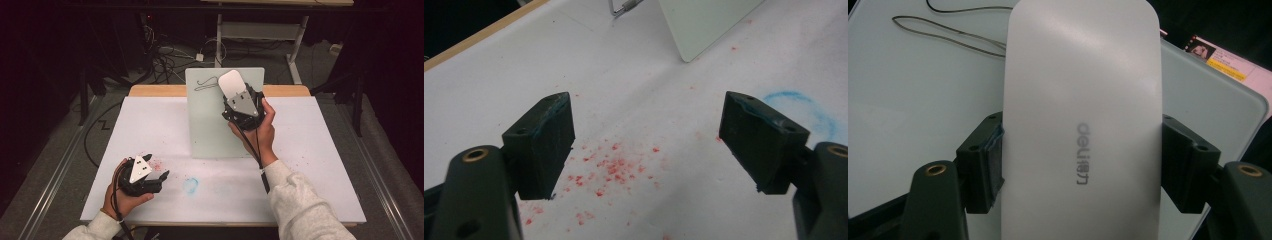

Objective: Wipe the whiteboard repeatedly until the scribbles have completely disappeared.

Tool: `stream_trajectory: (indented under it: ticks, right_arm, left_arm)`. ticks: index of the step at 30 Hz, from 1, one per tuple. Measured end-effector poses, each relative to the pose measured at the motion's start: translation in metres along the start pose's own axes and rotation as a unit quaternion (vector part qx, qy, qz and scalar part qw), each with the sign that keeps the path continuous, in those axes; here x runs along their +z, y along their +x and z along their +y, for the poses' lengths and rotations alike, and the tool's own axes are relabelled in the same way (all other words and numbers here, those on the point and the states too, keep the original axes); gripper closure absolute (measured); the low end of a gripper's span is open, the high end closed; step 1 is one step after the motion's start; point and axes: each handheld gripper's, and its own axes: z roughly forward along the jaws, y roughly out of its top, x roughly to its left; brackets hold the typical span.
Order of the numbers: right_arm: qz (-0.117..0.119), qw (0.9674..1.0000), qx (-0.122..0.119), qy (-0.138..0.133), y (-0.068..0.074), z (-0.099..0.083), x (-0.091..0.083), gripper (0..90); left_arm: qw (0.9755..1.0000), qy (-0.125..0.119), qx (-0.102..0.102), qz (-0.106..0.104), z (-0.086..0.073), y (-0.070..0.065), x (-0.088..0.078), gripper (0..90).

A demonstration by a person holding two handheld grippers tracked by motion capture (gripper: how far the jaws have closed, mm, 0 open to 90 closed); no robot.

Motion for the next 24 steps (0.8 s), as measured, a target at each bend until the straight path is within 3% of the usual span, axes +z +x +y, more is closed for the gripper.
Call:
stream_trajectory:
  ticks: [4, 24]
  right_arm:
    - [0.003, 0.9999, -0.014, -0.001, 0.001, 0.002, 0.001, 31.1]
    - [0.011, 0.9996, -0.025, -0.002, 0.031, 0.02, 0.008, 31.1]
  left_arm:
    - [1.0, -0.002, 0.006, 0.002, 0.0, 0.0, 0.001, 21.3]
    - [1.0, 0.001, 0.002, -0.004, 0.0, 0.0, 0.001, 21.3]
